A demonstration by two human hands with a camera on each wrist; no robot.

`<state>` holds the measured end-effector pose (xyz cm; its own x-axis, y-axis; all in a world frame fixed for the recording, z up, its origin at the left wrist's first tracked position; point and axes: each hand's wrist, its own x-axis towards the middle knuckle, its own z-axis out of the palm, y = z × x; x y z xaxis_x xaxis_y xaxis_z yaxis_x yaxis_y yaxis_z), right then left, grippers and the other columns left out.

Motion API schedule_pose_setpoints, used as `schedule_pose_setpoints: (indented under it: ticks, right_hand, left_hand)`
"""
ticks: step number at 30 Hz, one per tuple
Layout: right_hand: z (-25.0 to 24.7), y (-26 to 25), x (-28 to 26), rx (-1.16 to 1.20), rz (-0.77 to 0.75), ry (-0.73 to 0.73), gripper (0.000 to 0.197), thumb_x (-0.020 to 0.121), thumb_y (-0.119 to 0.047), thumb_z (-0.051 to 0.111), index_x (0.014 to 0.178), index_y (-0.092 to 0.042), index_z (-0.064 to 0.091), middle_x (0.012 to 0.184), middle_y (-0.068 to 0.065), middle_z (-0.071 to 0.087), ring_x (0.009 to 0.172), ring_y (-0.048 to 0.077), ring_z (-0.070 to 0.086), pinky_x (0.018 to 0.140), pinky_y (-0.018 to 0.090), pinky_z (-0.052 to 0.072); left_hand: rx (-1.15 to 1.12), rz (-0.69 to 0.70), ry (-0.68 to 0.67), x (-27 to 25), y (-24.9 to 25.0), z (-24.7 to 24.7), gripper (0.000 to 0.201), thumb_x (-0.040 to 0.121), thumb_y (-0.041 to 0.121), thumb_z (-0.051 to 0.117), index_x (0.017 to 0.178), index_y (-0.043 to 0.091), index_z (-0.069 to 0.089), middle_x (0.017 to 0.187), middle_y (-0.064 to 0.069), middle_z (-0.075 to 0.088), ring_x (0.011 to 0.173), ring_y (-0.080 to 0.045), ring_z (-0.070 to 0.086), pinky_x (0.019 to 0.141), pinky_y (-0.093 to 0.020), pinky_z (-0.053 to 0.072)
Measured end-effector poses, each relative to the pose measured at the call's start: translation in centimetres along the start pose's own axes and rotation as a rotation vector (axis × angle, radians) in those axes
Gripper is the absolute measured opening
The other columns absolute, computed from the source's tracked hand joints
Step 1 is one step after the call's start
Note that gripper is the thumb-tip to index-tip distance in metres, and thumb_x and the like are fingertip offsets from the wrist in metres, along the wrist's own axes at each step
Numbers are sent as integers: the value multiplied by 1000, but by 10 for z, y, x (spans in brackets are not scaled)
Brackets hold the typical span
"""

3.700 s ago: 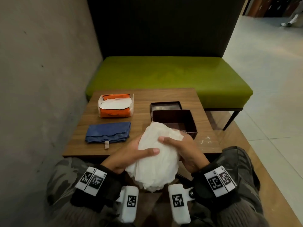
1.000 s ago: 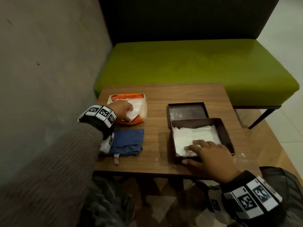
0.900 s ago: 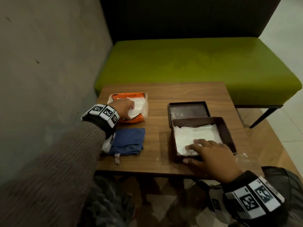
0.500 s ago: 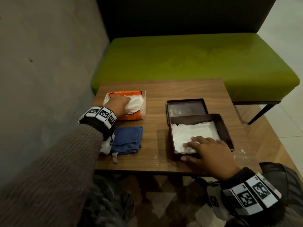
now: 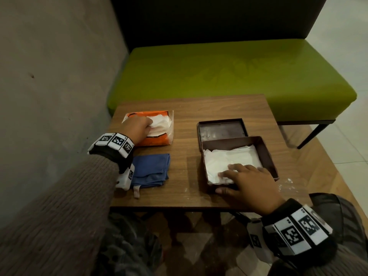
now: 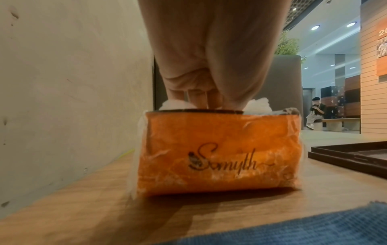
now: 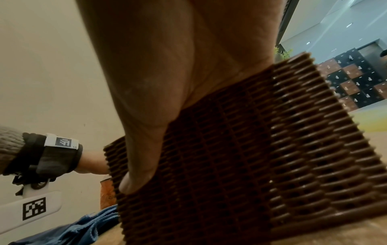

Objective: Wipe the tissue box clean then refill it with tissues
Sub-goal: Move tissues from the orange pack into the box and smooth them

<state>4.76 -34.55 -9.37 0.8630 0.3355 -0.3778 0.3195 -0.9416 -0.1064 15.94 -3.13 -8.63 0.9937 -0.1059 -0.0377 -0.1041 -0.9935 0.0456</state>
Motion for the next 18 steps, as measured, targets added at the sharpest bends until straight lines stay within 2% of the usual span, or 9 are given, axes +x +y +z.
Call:
schedule_pose_setpoints:
  ticks: [2,4,8,10,11,13,15,17,18]
  right_hand:
    - [1,1,1,6,-1,11,61,83,-75,36,135,-44,42,151,-9,35,135,16,38,106,40,32]
    - [2,0,1,4,-3,21,61,83,-75,36,135,-43,43,151,-9,36,134,16,38,106,41,33]
    - [1,0,0,8,0,29,62,83,-75,36,136,-43,41,151,-9,35,135,16,37,108,42,32]
    - [1,1,0,14,-9,32,66,81,-76,38,138,-42,37,151,-8,35,135,16,37,108,43,31]
    - [1,1,-1,16,-13,32,71,79,-77,40,140,-40,33,151,-7,34,135,17,37,109,44,31]
    - [-2,0,-3,42,-13,30,86,73,-82,43,144,-37,23,152,-5,31,135,18,37,111,46,28]
    - [-6,-1,-8,116,-20,65,98,66,-87,39,146,-37,16,155,-3,23,139,18,30,116,48,20]
    - [-11,-6,-16,239,-71,164,99,62,-89,32,146,-38,18,155,-4,22,142,16,24,118,47,15]
    - [-13,-9,-22,325,-114,230,94,65,-88,31,144,-38,23,153,-6,25,141,13,25,118,44,18]
  left_hand:
    - [-33,-24,137,-1,-1,-2,16,89,11,49,89,5,64,91,-23,66,89,-37,60,64,-32,34]
    - [-94,-53,270,-2,-4,-7,20,90,14,48,96,2,63,93,-27,64,86,-41,61,68,-38,44]
    - [-297,-240,528,-9,-7,-30,22,93,14,46,100,-5,56,98,-31,59,87,-44,56,67,-43,38]
    - [-489,-344,637,-17,-7,-43,24,94,14,46,100,-8,56,97,-32,60,85,-38,56,70,-39,38]
    - [-601,-396,653,-23,-5,-47,25,94,14,46,100,-8,56,98,-31,60,83,-32,55,69,-35,38]
    - [-883,-480,600,-38,2,-45,25,94,14,46,105,-6,58,103,-24,62,85,-20,52,69,-30,40]
    - [-1302,-513,486,-60,22,-37,27,95,13,45,117,0,56,109,-12,64,91,-18,59,74,-27,48]
    - [-1577,-507,400,-87,47,-30,25,96,11,45,119,5,54,102,-2,66,88,-11,63,73,-25,53]
    - [-1639,-499,363,-100,59,-27,22,96,10,45,116,8,56,99,2,68,86,-9,65,71,-22,54]
